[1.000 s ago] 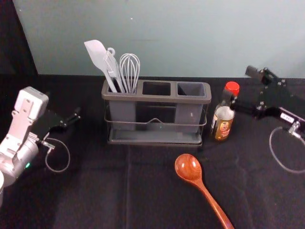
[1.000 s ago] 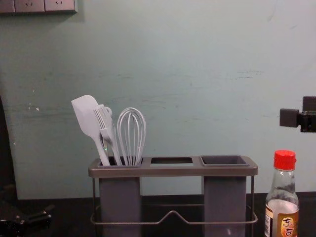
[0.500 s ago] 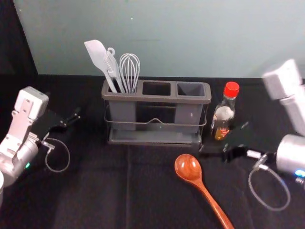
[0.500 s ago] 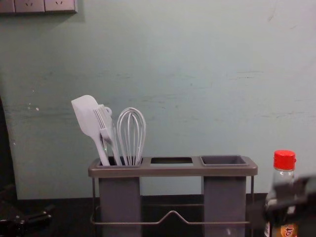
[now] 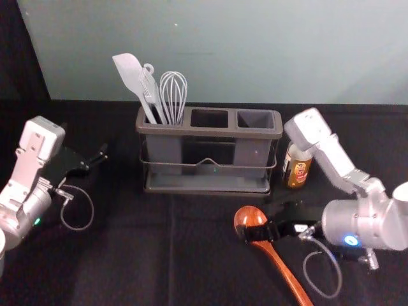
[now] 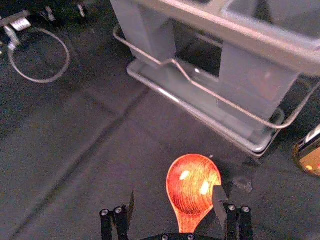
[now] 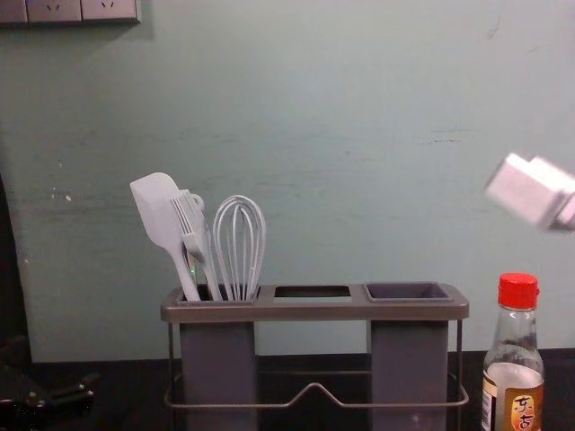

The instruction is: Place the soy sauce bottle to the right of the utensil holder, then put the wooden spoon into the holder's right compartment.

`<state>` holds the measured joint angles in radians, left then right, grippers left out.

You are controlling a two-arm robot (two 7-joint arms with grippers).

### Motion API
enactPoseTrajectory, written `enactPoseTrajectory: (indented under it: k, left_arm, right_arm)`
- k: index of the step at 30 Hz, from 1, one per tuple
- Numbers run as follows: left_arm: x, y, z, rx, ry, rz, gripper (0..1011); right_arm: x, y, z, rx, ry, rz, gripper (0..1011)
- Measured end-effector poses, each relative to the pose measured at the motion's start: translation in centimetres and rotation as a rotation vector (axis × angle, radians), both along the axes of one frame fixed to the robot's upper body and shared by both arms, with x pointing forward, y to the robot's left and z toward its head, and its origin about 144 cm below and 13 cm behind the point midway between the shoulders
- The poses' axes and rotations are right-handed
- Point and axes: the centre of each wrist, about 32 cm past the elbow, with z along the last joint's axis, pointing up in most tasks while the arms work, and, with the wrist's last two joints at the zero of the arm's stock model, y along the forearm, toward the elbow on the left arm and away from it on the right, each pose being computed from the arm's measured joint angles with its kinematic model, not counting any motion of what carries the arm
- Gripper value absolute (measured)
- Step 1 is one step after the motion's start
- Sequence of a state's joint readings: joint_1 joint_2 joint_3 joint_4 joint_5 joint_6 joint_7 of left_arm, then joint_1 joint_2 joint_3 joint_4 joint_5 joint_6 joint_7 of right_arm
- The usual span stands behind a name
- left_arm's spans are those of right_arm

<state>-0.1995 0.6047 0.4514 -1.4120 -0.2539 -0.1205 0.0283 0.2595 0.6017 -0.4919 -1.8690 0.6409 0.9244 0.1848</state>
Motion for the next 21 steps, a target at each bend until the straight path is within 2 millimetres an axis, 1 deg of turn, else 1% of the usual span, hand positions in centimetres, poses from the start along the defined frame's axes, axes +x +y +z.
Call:
enactPoseTrajectory:
  k: [4, 8, 21]
  left_arm:
    - [0.0, 0.0, 0.0, 0.000, 0.000, 0.000, 1005]
    - [0.0, 0.0, 0.0, 0.000, 0.000, 0.000, 1005]
    - [0.0, 0.0, 0.0, 0.000, 0.000, 0.000, 1005]
  right_arm:
    - [0.4, 1.0, -0.6, -0.047, 0.005, -0.009, 1004]
    - [0.7, 1.6, -1.0, -0.075, 0.006, -0.016, 1004]
    - [1.6, 2.3, -1.9, -0.108, 0.007, -0.038, 1004]
